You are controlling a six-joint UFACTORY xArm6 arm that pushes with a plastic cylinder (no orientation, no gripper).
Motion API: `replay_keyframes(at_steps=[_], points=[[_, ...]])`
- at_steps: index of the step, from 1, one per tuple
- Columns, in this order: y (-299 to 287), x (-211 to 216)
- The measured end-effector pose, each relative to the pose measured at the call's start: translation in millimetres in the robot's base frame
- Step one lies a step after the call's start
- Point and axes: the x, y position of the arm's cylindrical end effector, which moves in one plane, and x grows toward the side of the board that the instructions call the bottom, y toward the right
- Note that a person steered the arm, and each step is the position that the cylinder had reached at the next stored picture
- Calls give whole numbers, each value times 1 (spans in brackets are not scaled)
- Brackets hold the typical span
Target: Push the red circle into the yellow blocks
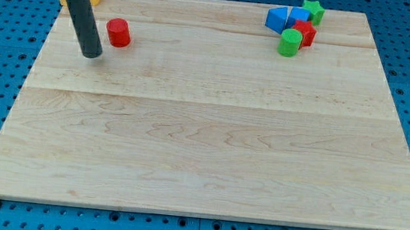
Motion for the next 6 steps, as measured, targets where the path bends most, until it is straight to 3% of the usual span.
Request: replay_keyframes(at_steps=[1,3,5,6], points=[[49,-21],[-19,-89],[-32,-68],[-27,-89]])
